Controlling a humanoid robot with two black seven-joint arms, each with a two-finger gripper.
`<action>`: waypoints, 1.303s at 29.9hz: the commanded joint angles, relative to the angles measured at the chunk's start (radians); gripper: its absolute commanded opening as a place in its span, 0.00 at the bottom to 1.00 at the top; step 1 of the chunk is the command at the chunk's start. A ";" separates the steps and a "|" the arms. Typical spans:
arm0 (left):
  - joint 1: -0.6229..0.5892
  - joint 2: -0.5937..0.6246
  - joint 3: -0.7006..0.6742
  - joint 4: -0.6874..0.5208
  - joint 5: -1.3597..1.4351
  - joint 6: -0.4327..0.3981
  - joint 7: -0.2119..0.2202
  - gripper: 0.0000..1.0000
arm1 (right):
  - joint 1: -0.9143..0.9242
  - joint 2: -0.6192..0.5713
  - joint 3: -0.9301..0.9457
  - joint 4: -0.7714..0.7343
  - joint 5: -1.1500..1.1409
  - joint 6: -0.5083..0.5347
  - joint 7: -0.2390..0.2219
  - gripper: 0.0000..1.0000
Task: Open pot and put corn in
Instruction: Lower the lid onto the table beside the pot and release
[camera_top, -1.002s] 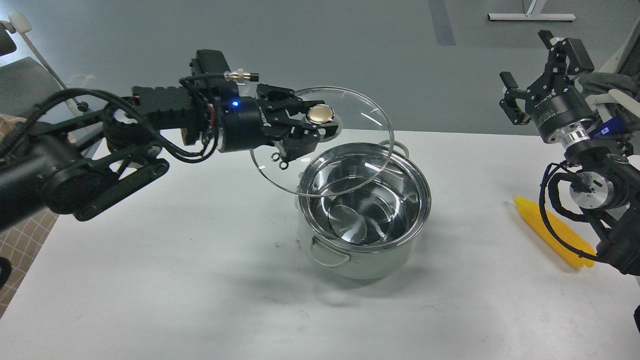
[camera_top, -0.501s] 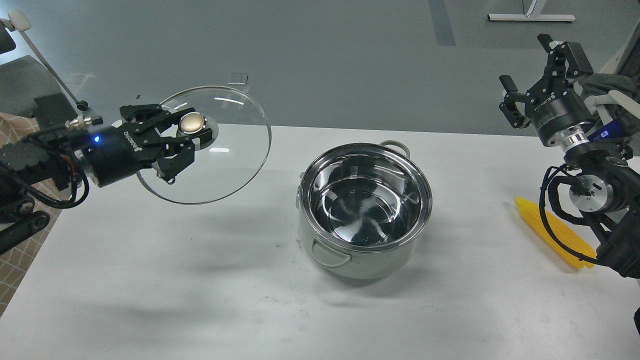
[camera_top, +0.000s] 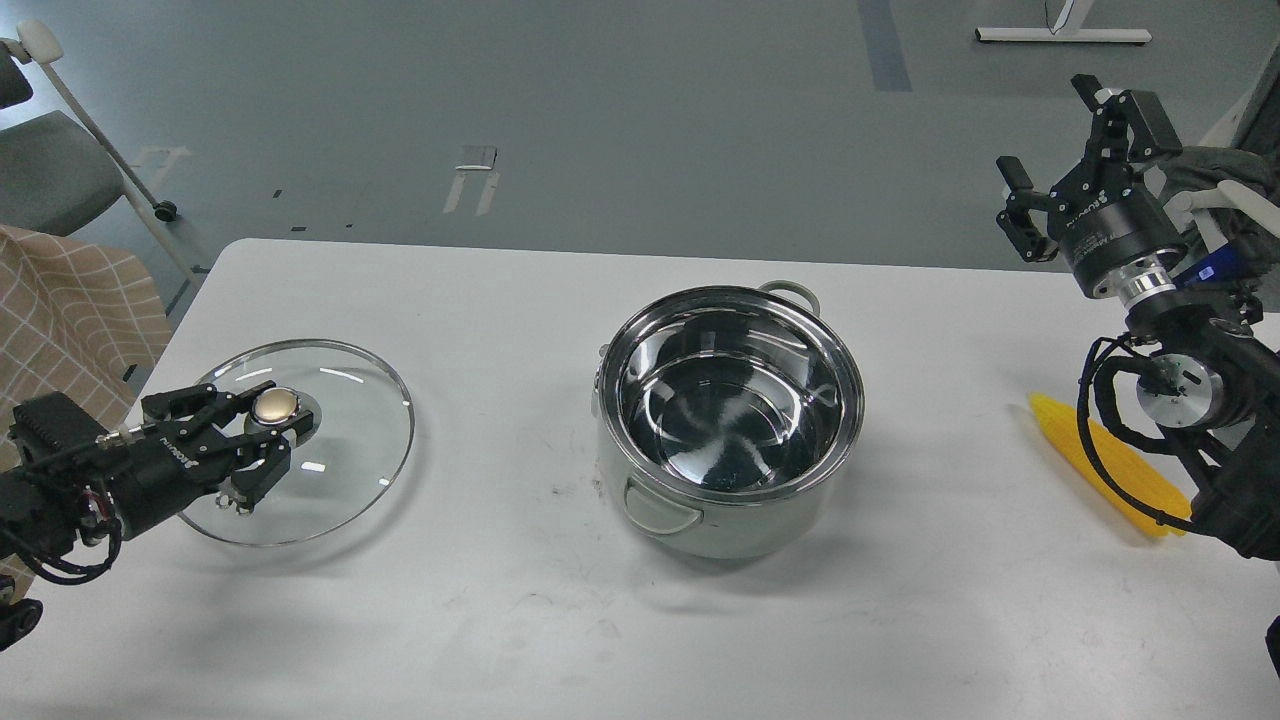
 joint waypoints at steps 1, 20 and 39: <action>0.005 -0.022 0.000 0.025 -0.002 -0.001 0.000 0.14 | -0.001 0.000 0.000 0.000 0.000 0.000 0.000 1.00; 0.005 -0.060 0.007 0.048 0.000 -0.001 0.000 0.32 | -0.007 -0.001 -0.001 0.002 -0.002 0.000 0.000 1.00; 0.007 -0.079 0.007 0.062 0.000 -0.001 0.000 0.64 | -0.007 -0.001 -0.001 0.002 -0.002 0.000 0.000 1.00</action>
